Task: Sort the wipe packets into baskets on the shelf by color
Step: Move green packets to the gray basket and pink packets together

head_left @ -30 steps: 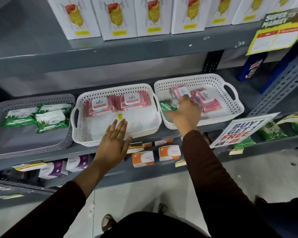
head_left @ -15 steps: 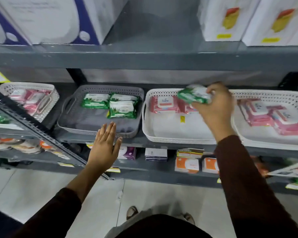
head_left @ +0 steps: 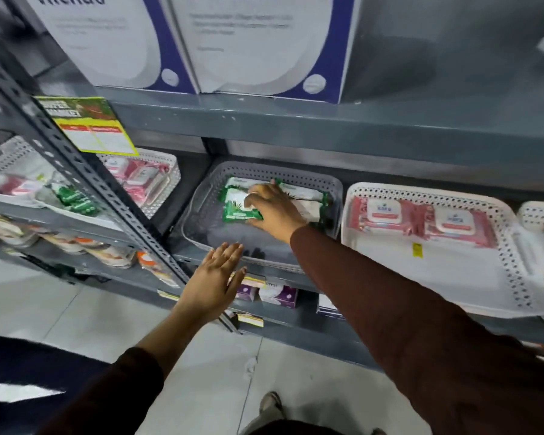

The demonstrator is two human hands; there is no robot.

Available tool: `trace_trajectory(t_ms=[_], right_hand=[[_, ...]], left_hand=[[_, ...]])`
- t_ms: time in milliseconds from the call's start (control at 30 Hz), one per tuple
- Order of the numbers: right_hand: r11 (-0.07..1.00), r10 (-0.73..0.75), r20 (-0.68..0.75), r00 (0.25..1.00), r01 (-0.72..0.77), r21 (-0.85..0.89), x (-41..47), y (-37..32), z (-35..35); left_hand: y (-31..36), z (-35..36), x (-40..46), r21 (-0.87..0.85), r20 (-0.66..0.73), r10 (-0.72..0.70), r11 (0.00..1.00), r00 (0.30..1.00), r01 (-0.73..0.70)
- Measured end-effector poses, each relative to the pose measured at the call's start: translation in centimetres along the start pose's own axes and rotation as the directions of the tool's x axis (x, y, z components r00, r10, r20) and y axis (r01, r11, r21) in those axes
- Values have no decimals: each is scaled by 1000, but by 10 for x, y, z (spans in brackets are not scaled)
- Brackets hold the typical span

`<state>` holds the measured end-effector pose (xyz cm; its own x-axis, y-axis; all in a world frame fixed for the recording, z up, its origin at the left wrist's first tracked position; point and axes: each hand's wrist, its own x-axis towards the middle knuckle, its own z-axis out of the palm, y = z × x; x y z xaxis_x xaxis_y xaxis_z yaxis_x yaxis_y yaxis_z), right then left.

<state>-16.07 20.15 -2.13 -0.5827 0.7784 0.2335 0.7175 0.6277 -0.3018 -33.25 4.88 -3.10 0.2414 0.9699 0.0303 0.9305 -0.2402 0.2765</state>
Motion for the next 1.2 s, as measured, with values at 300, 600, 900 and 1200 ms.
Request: trace_trajectory(t_ms=[300,600,900,1200], right_hand=[[983,185,119,976,-186,-2,-26,0,-5],[746,643,-635,428,-535,396,-267,128,-126],[274,936,-314,160,-891,362,-420,250,-189],[262,944,-255,208,-944,200,-417,281,-192]], left_hand=[[26,1,3,-6,-65,-158,987,985,158],[199,38,37,-81,-23,321,943,947,-322],[315,96,42,-64,21,443,895,896,-441],[327,103,27,-56,-63,363,929,929,-367]])
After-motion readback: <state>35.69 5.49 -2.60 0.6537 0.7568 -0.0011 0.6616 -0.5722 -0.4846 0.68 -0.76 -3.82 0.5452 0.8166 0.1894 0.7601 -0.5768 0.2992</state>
